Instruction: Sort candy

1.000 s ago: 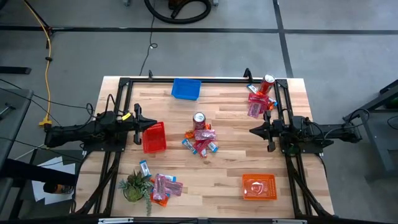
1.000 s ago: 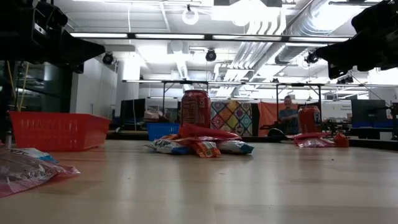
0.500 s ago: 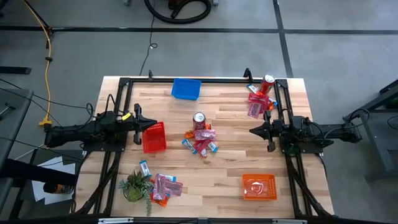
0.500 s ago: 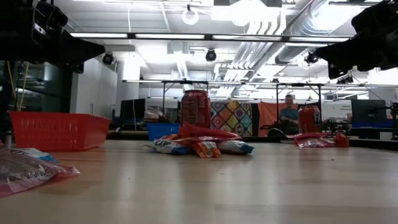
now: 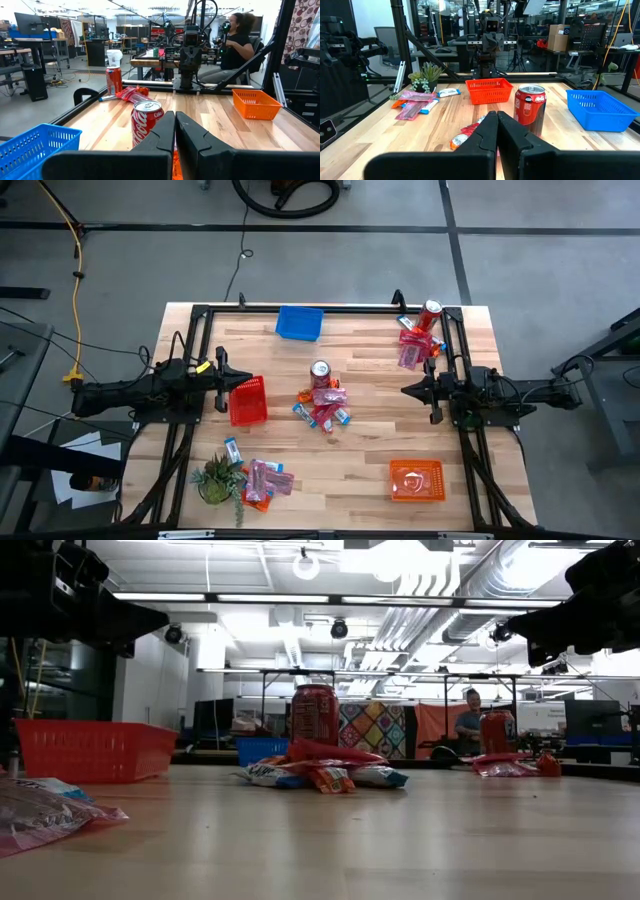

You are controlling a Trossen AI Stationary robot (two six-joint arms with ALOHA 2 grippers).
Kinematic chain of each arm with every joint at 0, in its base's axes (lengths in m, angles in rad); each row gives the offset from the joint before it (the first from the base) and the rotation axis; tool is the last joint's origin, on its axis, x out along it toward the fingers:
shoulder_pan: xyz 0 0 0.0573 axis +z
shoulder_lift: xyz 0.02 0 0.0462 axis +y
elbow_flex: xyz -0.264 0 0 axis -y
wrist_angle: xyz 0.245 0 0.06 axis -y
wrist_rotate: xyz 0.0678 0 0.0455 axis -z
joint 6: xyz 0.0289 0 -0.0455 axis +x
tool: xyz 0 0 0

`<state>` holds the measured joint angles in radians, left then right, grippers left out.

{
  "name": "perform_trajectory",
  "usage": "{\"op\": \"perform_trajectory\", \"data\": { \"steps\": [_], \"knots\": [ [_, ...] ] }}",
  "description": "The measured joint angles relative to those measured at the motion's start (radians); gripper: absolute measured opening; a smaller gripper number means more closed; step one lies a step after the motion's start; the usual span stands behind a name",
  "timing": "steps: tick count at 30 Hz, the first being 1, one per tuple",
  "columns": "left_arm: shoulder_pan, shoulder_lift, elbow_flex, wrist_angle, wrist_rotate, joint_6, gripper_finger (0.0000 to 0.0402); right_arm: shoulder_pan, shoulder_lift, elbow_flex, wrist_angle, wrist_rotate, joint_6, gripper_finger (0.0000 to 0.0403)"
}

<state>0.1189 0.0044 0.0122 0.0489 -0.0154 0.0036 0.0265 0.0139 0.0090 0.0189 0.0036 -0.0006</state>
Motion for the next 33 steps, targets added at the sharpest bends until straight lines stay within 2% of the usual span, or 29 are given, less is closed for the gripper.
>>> {"op": "perform_trajectory", "data": {
  "steps": [14, 16, 18, 19, 21, 23, 25, 26, 30, 33],
  "knots": [
    [0.0, 0.0, 0.0, 0.0, 0.0, 0.0, 0.0, 0.0, 0.001, 0.0, 0.022, 0.0, -0.007, 0.0],
    [0.0, 0.0, 0.0, 0.0, 0.0, 0.0, 0.0, 0.001, 0.002, 0.0, 0.156, -0.011, 0.034, 0.0],
    [0.0, 0.0, 0.0, 0.0, 0.0, 0.0, 0.0, 0.004, 0.003, 0.0, 0.394, -0.03, 0.199, 0.0],
    [0.0, 0.0, 0.0, 0.0, 0.0, 0.0, 0.0, 0.005, 0.009, 0.0, 0.532, -0.001, 0.267, 0.0],
    [0.0, 0.0, 0.0, 0.0, 0.0, 0.0, 0.0, 0.005, 0.021, -0.001, 0.774, 0.139, 0.361, 0.0],
    [0.0, 0.0, 0.0, -0.001, 0.0, 0.0, 0.0, 0.004, 0.044, 0.011, 0.854, 0.345, 0.419, 0.0],
    [0.0, 0.0, 0.0, 0.0, 0.0, 0.0, 0.0, 0.001, 0.087, 0.055, 0.757, 0.495, 0.488, 0.0],
    [0.0, 0.0, 0.0, 0.0, 0.0, 0.0, 0.0, -0.004, 0.12, 0.089, 0.671, 0.527, 0.521, 0.0],
    [0.0, 0.0, 0.0, -0.001, 0.0, 0.0, 0.0, -0.062, 0.34, 0.278, 0.313, 0.582, 0.609, 0.0],
    [0.0, 0.0, 0.0, 0.0, 0.0, 0.0, 0.0, -0.146, 0.543, 0.463, 0.059, 0.582, 0.643, 0.0]
  ]
}}
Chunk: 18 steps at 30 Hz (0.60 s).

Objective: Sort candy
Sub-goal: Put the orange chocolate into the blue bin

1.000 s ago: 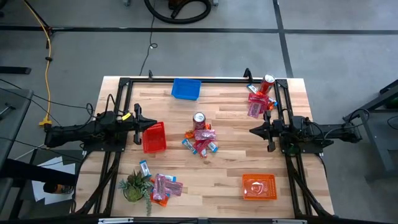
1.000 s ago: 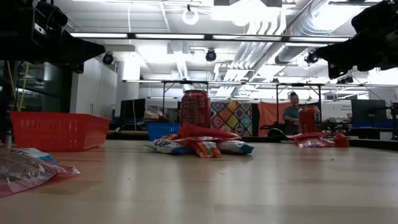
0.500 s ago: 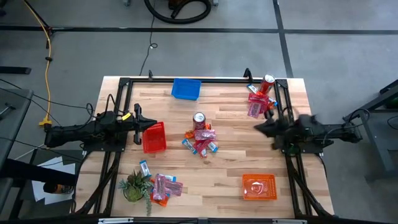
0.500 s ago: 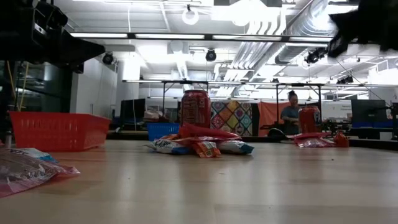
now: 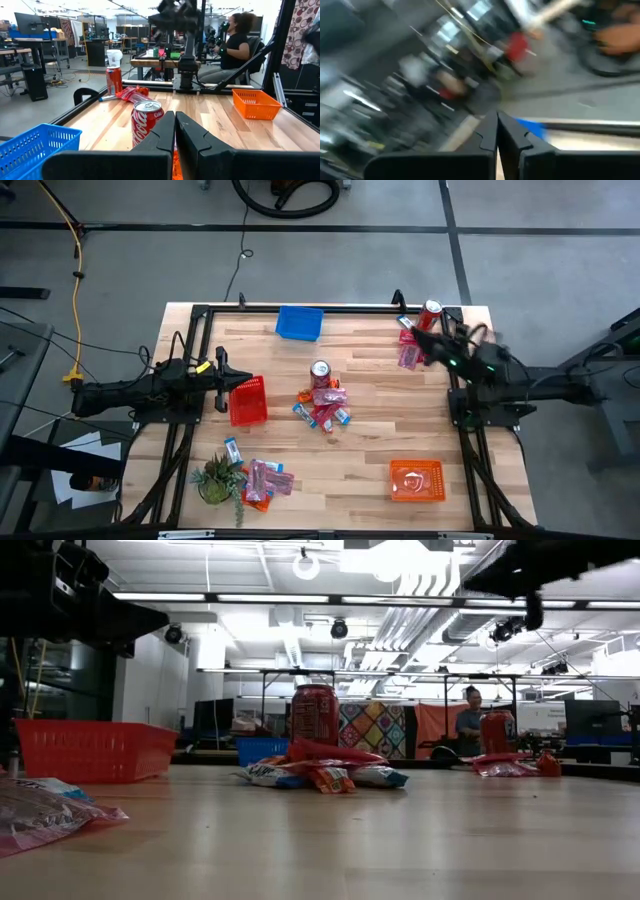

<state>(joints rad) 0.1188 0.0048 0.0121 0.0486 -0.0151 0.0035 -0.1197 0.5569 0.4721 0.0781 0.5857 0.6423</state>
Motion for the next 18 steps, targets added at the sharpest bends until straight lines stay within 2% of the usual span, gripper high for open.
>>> {"op": "perform_trajectory", "data": {
  "steps": [6, 10, 13, 18],
  "knots": [
    [0.0, 0.0, 0.0, 0.0, 0.0, 0.0, 0.0, -0.226, 0.348, 0.342, -0.703, -0.139, 0.199, 0.0009],
    [0.0, 0.0, 0.0, 0.0, 0.0, 0.0, 0.0, -0.328, 0.505, 0.453, -1.097, -0.181, 0.309, 0.0055],
    [0.0, 0.0, 0.0, 0.0, 0.0, 0.0, 0.0, -0.368, 0.558, 0.454, -1.246, -0.209, 0.385, 0.011],
    [0.0, 0.0, 0.0, 0.0, 0.0, 0.0, 0.0, -0.415, 0.58, 0.342, -1.22, -0.257, 0.503, 0.02]
  ]
}}
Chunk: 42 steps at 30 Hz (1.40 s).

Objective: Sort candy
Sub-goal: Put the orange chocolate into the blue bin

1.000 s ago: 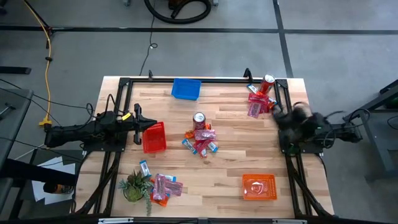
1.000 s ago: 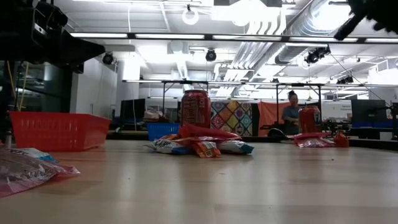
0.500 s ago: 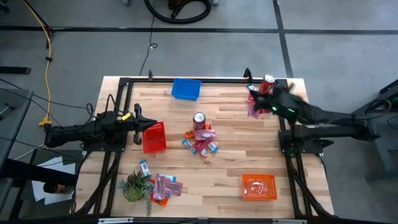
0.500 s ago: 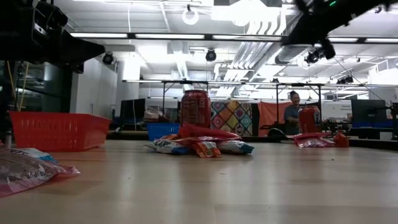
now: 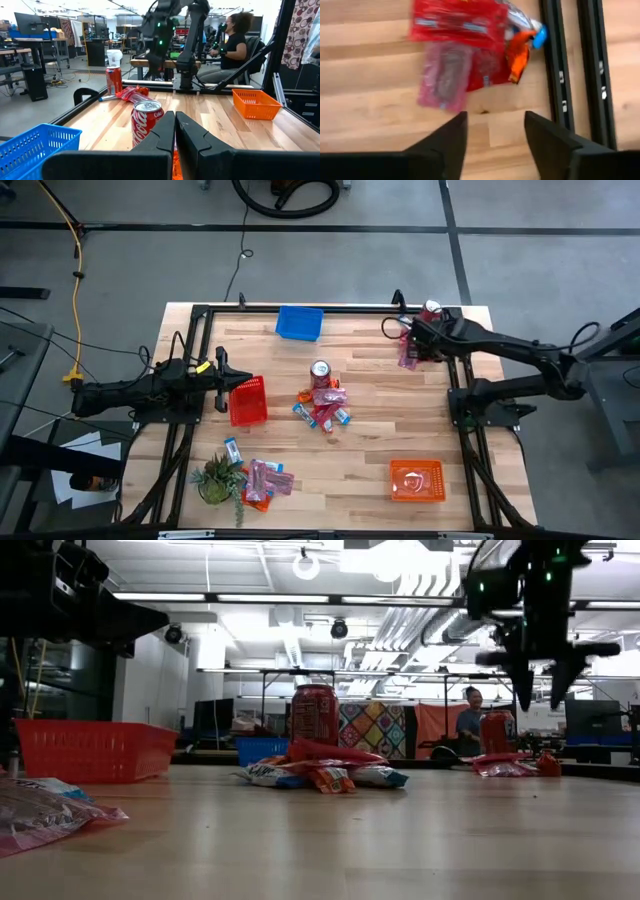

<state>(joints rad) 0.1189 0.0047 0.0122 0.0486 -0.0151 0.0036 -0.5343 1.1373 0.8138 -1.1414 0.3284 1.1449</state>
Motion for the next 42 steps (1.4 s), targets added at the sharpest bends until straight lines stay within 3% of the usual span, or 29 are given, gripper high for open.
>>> {"op": "perform_trajectory", "data": {
  "steps": [5, 13, 24, 29, 36, 42],
  "knots": [
    [0.0, 0.0, 0.0, 0.0, 0.0, 0.0, 0.0, -0.119, 0.051, -0.119, 0.126, -0.007, 0.01, 0.0223],
    [0.0, 0.0, 0.0, 0.0, 0.0, 0.0, 0.0, -0.307, 0.162, -0.16, 0.326, 0.019, -0.21, 0.0224],
    [0.0, 0.0, 0.0, 0.0, 0.0, 0.0, 0.0, -0.343, 0.278, -0.161, 0.334, -0.038, -0.445, 0.0221],
    [0.0, 0.0, 0.0, 0.0, 0.0, 0.0, 0.0, -0.343, 0.323, -0.161, 0.347, -0.01, -0.455, 0.0173],
    [0.0, 0.0, 0.0, 0.0, 0.0, 0.0, 0.0, -0.334, 0.262, -0.162, 0.316, 0.03, -0.541, 0.0021],
    [0.0, 0.0, 0.0, 0.0, 0.0, 0.0, 0.0, -0.313, 0.102, -0.147, 0.203, 0.037, -0.57, 0.003]
  ]
}}
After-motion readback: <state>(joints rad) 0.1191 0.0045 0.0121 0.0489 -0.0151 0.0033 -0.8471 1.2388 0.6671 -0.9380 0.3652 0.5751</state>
